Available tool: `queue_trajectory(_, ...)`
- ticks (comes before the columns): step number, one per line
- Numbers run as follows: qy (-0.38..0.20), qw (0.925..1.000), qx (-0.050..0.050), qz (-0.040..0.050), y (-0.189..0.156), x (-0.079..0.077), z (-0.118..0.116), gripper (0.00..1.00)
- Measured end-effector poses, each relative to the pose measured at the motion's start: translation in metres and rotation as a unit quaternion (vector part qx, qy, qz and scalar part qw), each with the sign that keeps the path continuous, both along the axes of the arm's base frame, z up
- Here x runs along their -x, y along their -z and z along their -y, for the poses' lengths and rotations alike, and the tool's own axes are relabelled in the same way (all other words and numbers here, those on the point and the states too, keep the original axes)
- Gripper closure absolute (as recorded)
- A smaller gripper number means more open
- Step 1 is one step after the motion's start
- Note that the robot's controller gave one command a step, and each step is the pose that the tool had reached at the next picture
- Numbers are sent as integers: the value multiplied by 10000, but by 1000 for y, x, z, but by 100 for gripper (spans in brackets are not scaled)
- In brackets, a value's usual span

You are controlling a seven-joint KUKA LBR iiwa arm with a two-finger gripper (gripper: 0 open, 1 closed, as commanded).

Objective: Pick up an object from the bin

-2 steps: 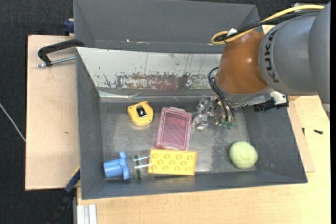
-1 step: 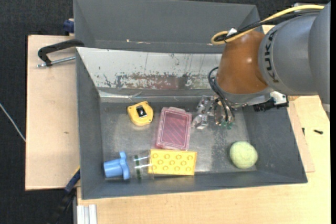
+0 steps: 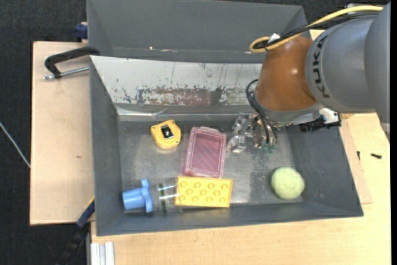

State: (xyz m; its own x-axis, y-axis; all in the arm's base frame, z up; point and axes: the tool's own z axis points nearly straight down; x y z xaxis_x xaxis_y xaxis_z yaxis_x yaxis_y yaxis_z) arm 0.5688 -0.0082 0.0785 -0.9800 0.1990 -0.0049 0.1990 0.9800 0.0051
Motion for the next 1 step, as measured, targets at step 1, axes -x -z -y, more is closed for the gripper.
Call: queue_trajectory(1,0,10000,0,1,0,0,0,100)
